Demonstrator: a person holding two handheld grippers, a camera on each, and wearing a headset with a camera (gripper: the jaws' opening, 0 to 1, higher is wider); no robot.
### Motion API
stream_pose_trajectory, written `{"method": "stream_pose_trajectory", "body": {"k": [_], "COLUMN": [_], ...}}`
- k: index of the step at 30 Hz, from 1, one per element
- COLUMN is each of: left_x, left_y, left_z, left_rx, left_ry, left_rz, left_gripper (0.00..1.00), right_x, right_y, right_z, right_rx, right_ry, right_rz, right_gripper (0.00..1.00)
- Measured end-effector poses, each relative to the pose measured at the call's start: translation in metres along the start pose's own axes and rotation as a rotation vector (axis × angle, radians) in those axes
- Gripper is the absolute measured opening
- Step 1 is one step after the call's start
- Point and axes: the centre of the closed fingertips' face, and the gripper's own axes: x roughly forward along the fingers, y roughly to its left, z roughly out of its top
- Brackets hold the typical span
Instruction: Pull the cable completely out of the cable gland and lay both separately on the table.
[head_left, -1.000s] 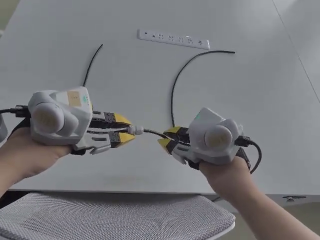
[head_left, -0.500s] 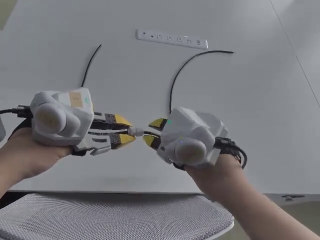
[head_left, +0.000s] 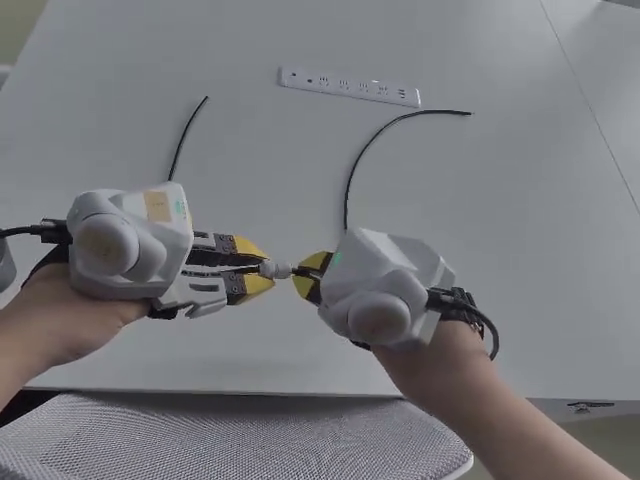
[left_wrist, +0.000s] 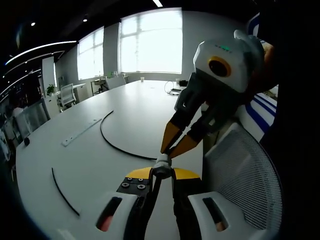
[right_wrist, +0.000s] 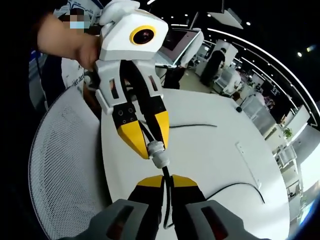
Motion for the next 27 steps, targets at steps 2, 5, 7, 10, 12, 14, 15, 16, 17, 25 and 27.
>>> {"method": "stream_pose_trajectory", "body": {"k": [2, 5, 7, 10, 12, 14, 15, 16, 17, 25, 27], "left_x": [-0.001, -0.002, -0.002, -0.002, -0.001, -0.001, -0.001, -0.001, -0.001, -0.001, 0.000], "left_y": [0.001, 0.002, 0.002, 0.002, 0.002, 0.003, 0.003, 0.004, 0.004, 0.004, 0.004], "left_z": [0.000, 0.000, 0.002, 0.004, 0.004, 0.004, 0.004, 0.005, 0.005, 0.004, 0.004], "left_rx": [-0.004, -0.008, -0.014, -0.017, -0.015, -0.013, -0.014, -0.014, -0.013, -0.015, -0.015], "left_ry": [-0.003, -0.007, -0.014, -0.015, -0.012, -0.012, -0.011, -0.012, -0.012, -0.011, -0.011], "left_rz": [0.000, 0.004, 0.006, 0.009, 0.009, 0.010, 0.011, 0.012, 0.014, 0.014, 0.015], "left_gripper": [0.15, 0.15, 0.15, 0.15, 0.15, 0.15, 0.15, 0.15, 0.15, 0.15, 0.15], "right_x": [-0.001, -0.003, -0.003, -0.003, -0.003, -0.002, -0.002, -0.002, -0.002, -0.004, -0.003], "right_y": [-0.002, -0.005, -0.008, -0.011, -0.011, -0.013, -0.014, -0.015, -0.018, -0.024, -0.027], "right_z": [-0.002, -0.006, -0.008, -0.013, -0.014, -0.017, -0.018, -0.020, -0.022, -0.041, -0.049], "right_rx": [0.019, 0.047, 0.057, 0.074, 0.086, 0.106, 0.119, 0.132, 0.155, 0.287, 0.330], "right_ry": [-0.006, -0.006, -0.006, 0.004, 0.004, 0.007, 0.008, 0.013, 0.014, 0.031, 0.043], "right_rz": [0.007, 0.008, 0.006, -0.001, 0.000, -0.006, -0.011, -0.015, -0.022, -0.047, -0.055], "right_gripper": [0.00, 0.00, 0.00, 0.00, 0.00, 0.00, 0.00, 0.00, 0.00, 0.00, 0.00]}}
